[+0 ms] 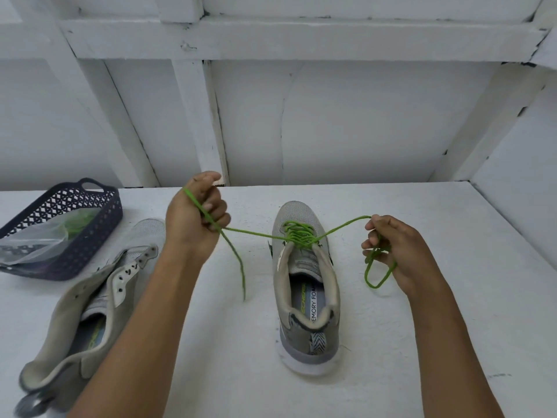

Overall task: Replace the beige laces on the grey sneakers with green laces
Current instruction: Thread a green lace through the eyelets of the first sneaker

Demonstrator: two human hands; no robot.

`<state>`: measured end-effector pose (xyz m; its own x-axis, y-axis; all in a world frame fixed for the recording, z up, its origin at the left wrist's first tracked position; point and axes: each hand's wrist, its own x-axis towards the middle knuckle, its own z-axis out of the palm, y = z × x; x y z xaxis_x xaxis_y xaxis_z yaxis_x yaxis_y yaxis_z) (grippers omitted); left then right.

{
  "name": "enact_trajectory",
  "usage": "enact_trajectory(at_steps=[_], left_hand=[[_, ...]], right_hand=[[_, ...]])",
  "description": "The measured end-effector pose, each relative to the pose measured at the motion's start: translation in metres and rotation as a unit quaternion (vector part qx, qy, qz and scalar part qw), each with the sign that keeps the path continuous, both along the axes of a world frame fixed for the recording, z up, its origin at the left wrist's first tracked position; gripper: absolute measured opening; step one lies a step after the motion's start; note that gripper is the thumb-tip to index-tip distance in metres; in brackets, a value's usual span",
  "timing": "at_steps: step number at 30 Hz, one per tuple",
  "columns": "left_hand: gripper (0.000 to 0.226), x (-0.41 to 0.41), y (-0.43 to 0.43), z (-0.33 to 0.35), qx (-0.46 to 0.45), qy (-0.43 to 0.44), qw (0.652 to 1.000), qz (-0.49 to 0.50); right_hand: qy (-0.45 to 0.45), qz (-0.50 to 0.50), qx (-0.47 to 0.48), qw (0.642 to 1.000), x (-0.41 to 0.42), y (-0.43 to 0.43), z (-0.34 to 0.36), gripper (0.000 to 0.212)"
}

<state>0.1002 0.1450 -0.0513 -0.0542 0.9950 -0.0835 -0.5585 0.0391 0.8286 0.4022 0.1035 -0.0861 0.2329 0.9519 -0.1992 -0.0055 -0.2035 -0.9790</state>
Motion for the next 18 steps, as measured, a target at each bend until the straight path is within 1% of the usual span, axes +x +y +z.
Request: enact_trajectory(at_steps=[1, 2, 3, 4, 5, 6, 7, 8, 9, 10, 12, 14, 15, 18], left_hand=[[0.022, -0.007, 0.002, -0.003, -0.003, 0.032, 0.999, 0.0], [0.024, -0.013, 0.003, -0.007, -0.003, 0.086, 0.996, -0.013], [0.027, -0.018, 0.003, -0.01, -0.003, 0.162, 0.986, -0.039], [0.029, -0.021, 0.004, -0.012, 0.001, 0.254, 0.964, -0.082], [0.029, -0.024, 0.004, -0.014, 0.007, 0.355, 0.924, -0.14], [0.028, -0.026, 0.005, -0.016, 0.009, 0.457, 0.866, -0.206], [0.027, -0.027, 0.004, -0.018, 0.007, 0.545, 0.794, -0.27], [0.031, -0.026, 0.004, -0.019, 0.0, 0.608, 0.724, -0.326], [0.038, -0.025, 0.003, -0.019, -0.008, 0.642, 0.672, -0.369], [0.045, -0.024, 0.002, -0.019, -0.016, 0.651, 0.644, -0.4], [0.056, -0.02, 0.002, -0.019, -0.022, 0.648, 0.628, -0.43], [0.065, -0.018, 0.001, -0.015, -0.005, 0.659, 0.616, -0.431], [0.069, -0.018, 0.0, -0.011, 0.009, 0.661, 0.617, -0.426], [0.078, -0.017, -0.008, 0.004, 0.074, 0.637, 0.648, -0.412]], right_hand=[[-0.002, -0.005, -0.004, 1.0, 0.0, 0.0, 0.0, 0.025], [-0.004, -0.008, -0.007, 1.0, 0.001, 0.001, 0.0, 0.025], [-0.006, -0.012, -0.011, 1.0, 0.001, 0.001, -0.001, 0.025], [-0.006, -0.017, -0.014, 1.0, 0.002, 0.001, -0.002, 0.025], [-0.007, -0.022, -0.018, 1.0, 0.002, 0.001, -0.002, 0.025], [-0.008, -0.028, -0.025, 0.999, 0.003, 0.001, -0.003, 0.024], [-0.011, -0.03, -0.032, 0.999, 0.003, 0.001, -0.003, 0.025], [-0.017, -0.029, -0.039, 0.999, 0.004, 0.001, -0.004, 0.025], [-0.029, -0.02, -0.045, 0.998, 0.004, 0.0, -0.004, 0.024], [-0.046, -0.005, -0.051, 0.998, 0.004, -0.001, -0.003, 0.023], [-0.088, 0.027, -0.058, 0.994, 0.005, -0.004, -0.002, 0.02], [-0.115, 0.041, -0.05, 0.991, 0.004, -0.006, -0.001, 0.018], [-0.115, 0.04, -0.043, 0.992, 0.004, -0.006, -0.001, 0.019], [-0.075, 0.03, -0.019, 0.997, 0.0, -0.005, 0.004, 0.025]])
